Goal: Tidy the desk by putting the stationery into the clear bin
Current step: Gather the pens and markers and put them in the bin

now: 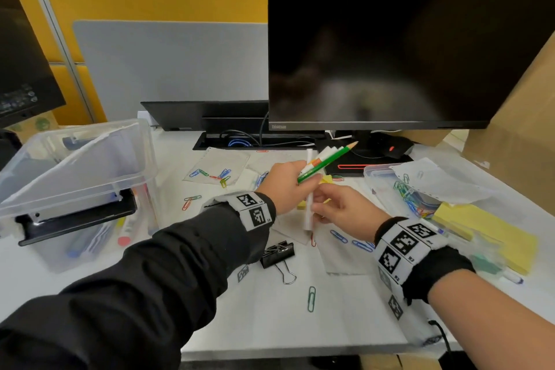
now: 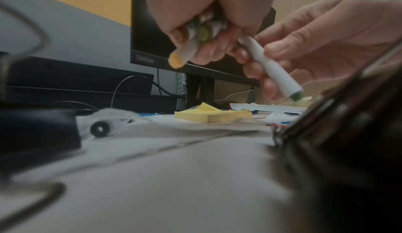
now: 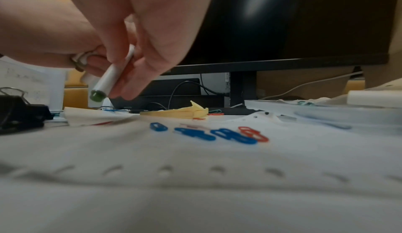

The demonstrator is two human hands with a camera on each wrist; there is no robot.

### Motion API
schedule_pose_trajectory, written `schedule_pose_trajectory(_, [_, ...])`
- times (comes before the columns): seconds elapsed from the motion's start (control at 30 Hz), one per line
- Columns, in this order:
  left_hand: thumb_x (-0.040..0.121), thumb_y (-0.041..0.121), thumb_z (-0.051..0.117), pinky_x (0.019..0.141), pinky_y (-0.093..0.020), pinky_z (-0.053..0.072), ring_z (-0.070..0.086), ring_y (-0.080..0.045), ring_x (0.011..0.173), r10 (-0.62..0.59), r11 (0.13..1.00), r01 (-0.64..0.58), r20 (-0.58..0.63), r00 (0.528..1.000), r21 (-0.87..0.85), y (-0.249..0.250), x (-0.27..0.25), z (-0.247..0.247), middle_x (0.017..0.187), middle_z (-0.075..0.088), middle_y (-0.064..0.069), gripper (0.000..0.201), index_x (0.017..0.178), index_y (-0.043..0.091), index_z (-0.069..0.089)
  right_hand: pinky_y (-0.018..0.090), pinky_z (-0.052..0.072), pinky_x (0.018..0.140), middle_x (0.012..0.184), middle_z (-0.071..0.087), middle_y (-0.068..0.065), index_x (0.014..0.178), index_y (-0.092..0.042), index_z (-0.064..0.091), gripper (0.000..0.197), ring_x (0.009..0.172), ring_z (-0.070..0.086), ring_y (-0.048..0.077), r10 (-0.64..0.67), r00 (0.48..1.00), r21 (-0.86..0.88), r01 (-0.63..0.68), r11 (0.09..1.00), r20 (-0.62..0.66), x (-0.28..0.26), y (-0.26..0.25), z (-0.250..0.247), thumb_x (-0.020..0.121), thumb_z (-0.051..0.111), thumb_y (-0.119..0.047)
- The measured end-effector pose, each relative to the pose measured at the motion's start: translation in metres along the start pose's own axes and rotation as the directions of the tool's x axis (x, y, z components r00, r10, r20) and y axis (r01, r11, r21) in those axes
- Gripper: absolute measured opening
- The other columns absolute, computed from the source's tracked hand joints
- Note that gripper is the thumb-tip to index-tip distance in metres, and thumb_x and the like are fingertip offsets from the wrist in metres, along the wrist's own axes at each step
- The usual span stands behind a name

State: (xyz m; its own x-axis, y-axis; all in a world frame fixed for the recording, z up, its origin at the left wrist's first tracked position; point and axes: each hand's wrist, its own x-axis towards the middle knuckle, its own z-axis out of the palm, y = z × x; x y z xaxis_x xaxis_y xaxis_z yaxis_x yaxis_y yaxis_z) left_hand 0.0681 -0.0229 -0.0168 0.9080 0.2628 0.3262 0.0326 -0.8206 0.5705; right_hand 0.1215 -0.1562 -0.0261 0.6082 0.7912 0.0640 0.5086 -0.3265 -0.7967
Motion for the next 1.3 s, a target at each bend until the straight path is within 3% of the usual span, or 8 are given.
schedule_pose_trajectory(0.13, [0.094, 0.029, 0.048, 0.063, -0.027, 0.038, 0.053, -0.025, 0.073, -0.056, 0.996, 0.061, -0.069, 0.996, 0.072, -0.002, -0.001, -0.003, 0.082, 0.058, -0.014, 0.026, 0.099, 0.004, 0.057, 0.007, 0.041, 0.061, 0.076, 0.060, -0.005, 0.092, -0.014, 0.068, 0.018, 0.067, 0.055, 0.006, -0.025, 0.991, -0.221, -0.004, 0.975, -0.130, -0.007, 0.008, -0.008, 0.089, 0.051, -0.007])
schedule_pose_trajectory(0.23, [0.096, 0.030, 0.045, 0.063, -0.026, 0.036, 0.051, -0.022, 0.072, -0.070, 0.993, 0.075, -0.060, 0.996, 0.095, -0.001, -0.006, -0.005, 0.081, 0.053, -0.008, 0.029, 0.103, 0.005, 0.055, 0.018, 0.044, 0.062, 0.078, 0.060, -0.002, 0.085, -0.018, 0.064, 0.024, 0.065, 0.054, 0.010, 0.034, 0.941, -0.292, -0.139, 0.946, -0.335, -0.017, 0.016, -0.024, 0.088, 0.045, -0.005])
schedule_pose_trajectory(0.33, [0.096, 0.030, 0.044, 0.063, -0.027, 0.037, 0.052, -0.023, 0.073, -0.070, 0.986, 0.081, -0.077, 0.995, 0.148, -0.003, -0.012, -0.008, 0.082, 0.052, -0.008, 0.029, 0.105, 0.004, 0.054, 0.032, 0.048, 0.084, 0.098, 0.057, 0.003, 0.093, -0.016, 0.063, 0.020, 0.090, 0.058, 0.021, 0.098, 0.857, -0.360, -0.313, 0.879, -0.507, -0.029, 0.029, -0.046, 0.086, 0.046, -0.007])
schedule_pose_trajectory(0.5, [0.096, 0.029, 0.046, 0.064, -0.032, 0.043, 0.051, -0.022, 0.071, -0.104, 0.983, 0.130, -0.186, 0.977, 0.133, -0.009, -0.016, -0.015, 0.087, 0.059, -0.012, 0.027, 0.109, 0.006, 0.051, 0.037, 0.045, 0.092, 0.114, 0.053, 0.013, 0.105, -0.010, 0.060, 0.023, 0.107, 0.052, 0.031, 0.288, 0.829, -0.448, -0.514, 0.731, -0.480, -0.045, 0.048, -0.076, 0.083, 0.052, -0.009])
schedule_pose_trajectory(0.73, [0.096, 0.024, 0.045, 0.075, -0.041, 0.054, 0.063, -0.033, 0.086, -0.153, 0.976, 0.170, -0.126, 0.980, 0.134, -0.005, -0.023, -0.018, 0.100, 0.062, -0.019, 0.033, 0.125, 0.010, 0.046, 0.023, 0.041, 0.058, 0.092, 0.059, 0.009, 0.102, -0.006, 0.059, 0.025, 0.081, 0.053, 0.024, 0.450, 0.795, -0.612, -0.603, 0.512, -0.407, -0.049, 0.047, -0.095, 0.082, 0.059, -0.021])
schedule_pose_trajectory(0.8, [0.096, 0.024, 0.045, 0.075, -0.042, 0.054, 0.063, -0.034, 0.086, -0.161, 0.976, 0.177, -0.123, 0.979, 0.128, -0.005, -0.023, -0.018, 0.101, 0.062, -0.020, 0.033, 0.126, 0.010, 0.045, 0.023, 0.045, 0.062, 0.089, 0.058, 0.006, 0.103, -0.009, 0.058, 0.027, 0.080, 0.056, 0.022, 0.457, 0.792, -0.645, -0.602, 0.470, -0.406, -0.046, 0.049, -0.093, 0.080, 0.062, -0.022])
schedule_pose_trajectory(1.13, [0.096, 0.026, 0.044, 0.070, -0.035, 0.049, 0.062, -0.031, 0.085, -0.121, 0.980, 0.138, -0.119, 0.985, 0.144, -0.011, -0.019, -0.013, 0.099, 0.063, -0.017, 0.027, 0.116, 0.008, 0.049, 0.036, 0.052, 0.086, 0.102, 0.066, 0.010, 0.100, -0.014, 0.066, 0.019, 0.093, 0.061, 0.027, 0.244, 0.845, -0.512, -0.492, 0.704, -0.476, -0.026, 0.050, -0.085, 0.084, 0.057, -0.010])
schedule_pose_trajectory(1.3, [0.094, 0.037, 0.049, 0.065, -0.033, 0.047, 0.058, -0.024, 0.074, -0.030, 0.997, 0.040, -0.132, 0.991, 0.072, -0.006, -0.023, -0.019, 0.083, 0.062, -0.008, 0.026, 0.104, 0.014, 0.055, 0.024, 0.045, 0.077, 0.087, 0.064, 0.001, 0.100, -0.014, 0.066, 0.014, 0.081, 0.059, 0.014, -0.047, 0.814, -0.280, -0.144, 0.949, -0.579, -0.018, 0.002, -0.085, 0.088, 0.060, -0.015])
